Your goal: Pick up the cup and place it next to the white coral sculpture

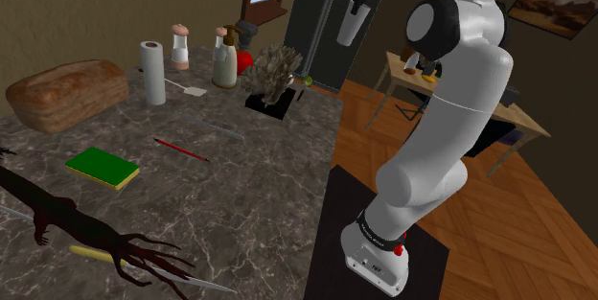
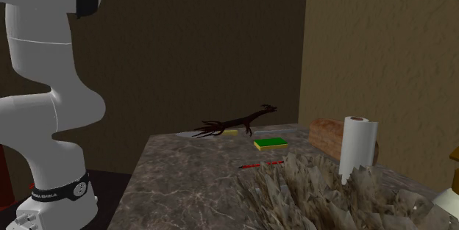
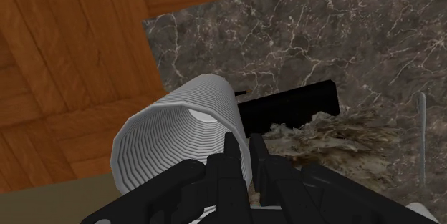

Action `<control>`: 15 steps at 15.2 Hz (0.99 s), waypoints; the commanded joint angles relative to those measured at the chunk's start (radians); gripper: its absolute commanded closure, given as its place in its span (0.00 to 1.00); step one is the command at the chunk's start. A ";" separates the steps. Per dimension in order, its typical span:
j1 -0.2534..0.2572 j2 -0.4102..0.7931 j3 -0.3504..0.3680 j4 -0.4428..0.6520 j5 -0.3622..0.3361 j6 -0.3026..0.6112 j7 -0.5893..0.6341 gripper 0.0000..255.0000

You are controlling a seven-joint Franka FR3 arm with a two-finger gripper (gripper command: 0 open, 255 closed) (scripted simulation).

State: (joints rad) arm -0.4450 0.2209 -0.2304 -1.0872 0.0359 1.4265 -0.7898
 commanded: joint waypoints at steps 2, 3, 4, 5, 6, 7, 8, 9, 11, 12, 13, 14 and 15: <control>-0.028 0.048 -0.011 0.049 0.018 -0.002 -0.033 1.00; -0.024 0.035 -0.010 0.015 0.014 0.020 -0.032 1.00; -0.021 0.022 -0.010 -0.018 0.010 0.040 -0.030 1.00; -0.018 0.011 -0.009 -0.048 0.007 0.060 -0.029 1.00; -0.016 0.001 -0.009 -0.077 0.004 0.079 -0.028 1.00; -0.013 -0.009 -0.008 -0.105 0.002 0.097 -0.027 1.00; -0.011 -0.018 -0.008 -0.132 -0.001 0.115 -0.026 1.00; -0.009 -0.026 -0.007 -0.158 -0.003 0.132 -0.025 1.00; -0.006 -0.041 -0.006 -0.206 -0.007 0.166 -0.023 1.00; -0.004 -0.048 -0.006 -0.229 -0.009 0.183 -0.022 1.00; -0.003 -0.054 -0.005 -0.251 -0.010 0.199 -0.021 1.00; -0.002 -0.060 -0.005 -0.273 -0.012 0.215 -0.020 1.00; -0.001 -0.065 -0.005 -0.294 -0.013 0.231 -0.019 1.00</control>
State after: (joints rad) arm -0.4469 0.1643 -0.2352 -1.3556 0.0245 1.6393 -0.8090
